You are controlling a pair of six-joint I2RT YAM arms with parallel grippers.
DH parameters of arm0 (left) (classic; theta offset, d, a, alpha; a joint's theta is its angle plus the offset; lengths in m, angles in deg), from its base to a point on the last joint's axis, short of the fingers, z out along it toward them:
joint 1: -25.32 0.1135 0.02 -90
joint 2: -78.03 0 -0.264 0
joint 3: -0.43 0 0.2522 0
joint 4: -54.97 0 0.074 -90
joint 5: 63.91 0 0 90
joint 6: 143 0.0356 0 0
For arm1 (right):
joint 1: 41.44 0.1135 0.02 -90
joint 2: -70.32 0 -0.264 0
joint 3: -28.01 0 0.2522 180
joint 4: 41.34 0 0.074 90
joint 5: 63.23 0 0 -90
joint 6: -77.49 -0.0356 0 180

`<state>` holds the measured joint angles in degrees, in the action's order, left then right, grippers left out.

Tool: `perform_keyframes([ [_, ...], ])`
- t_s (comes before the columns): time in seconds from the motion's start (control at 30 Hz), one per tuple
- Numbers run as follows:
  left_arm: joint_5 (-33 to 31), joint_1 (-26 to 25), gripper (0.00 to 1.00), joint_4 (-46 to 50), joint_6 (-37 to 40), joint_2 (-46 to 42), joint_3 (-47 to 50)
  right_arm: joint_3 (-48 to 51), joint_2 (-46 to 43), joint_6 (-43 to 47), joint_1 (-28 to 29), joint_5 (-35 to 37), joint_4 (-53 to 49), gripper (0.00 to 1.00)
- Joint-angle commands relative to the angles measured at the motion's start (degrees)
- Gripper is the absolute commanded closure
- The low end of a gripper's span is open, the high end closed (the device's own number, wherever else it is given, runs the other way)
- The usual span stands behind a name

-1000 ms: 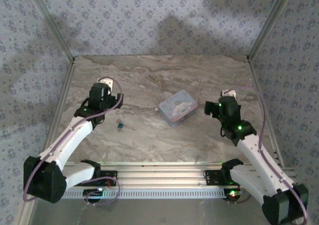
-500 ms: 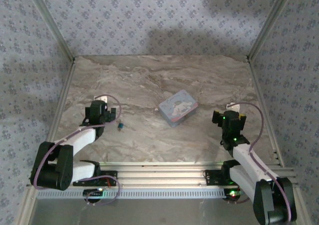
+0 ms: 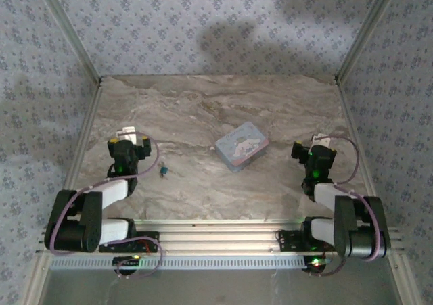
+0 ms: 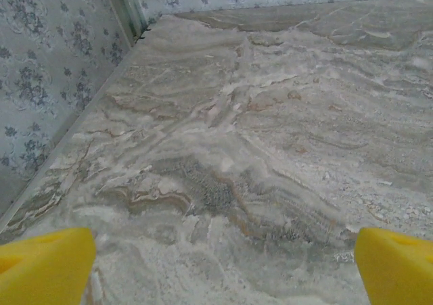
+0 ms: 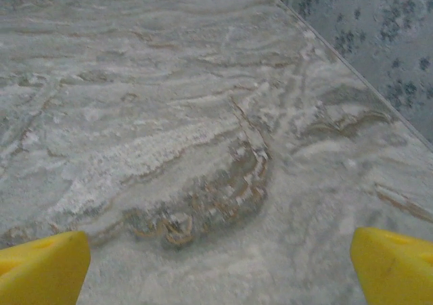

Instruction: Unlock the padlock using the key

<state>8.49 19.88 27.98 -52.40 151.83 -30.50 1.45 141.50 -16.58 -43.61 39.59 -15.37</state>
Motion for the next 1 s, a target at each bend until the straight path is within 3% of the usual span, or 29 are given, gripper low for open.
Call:
perform_keyframes([
  [0.0,2.94,0.93,0.02,-11.81,0.01,5.2,0.68,-0.66,5.25,2.14,-0.44,-4.92,12.73,0.0],
  [0.1,3.94,1.02,0.02,-16.68,0.59,12.92,-0.48,-0.59,13.46,3.14,-0.38,-7.16,20.84,0.0],
  [0.17,4.18,1.48,0.02,-13.9,0.17,14.55,-3.01,-1.78,17.27,3.37,-0.05,-6.1,23.86,0.0],
  [0.27,11.67,5.57,0.02,-6.32,-2.43,14.04,-6.2,-7.95,16.22,3.16,0.63,-3.86,10.02,0.0],
  [0.97,12.39,5.87,0.02,-6.29,-2.26,14.0,-6.3,-8.42,16.19,4.25,1.64,-3.5,9.41,0.0],
])
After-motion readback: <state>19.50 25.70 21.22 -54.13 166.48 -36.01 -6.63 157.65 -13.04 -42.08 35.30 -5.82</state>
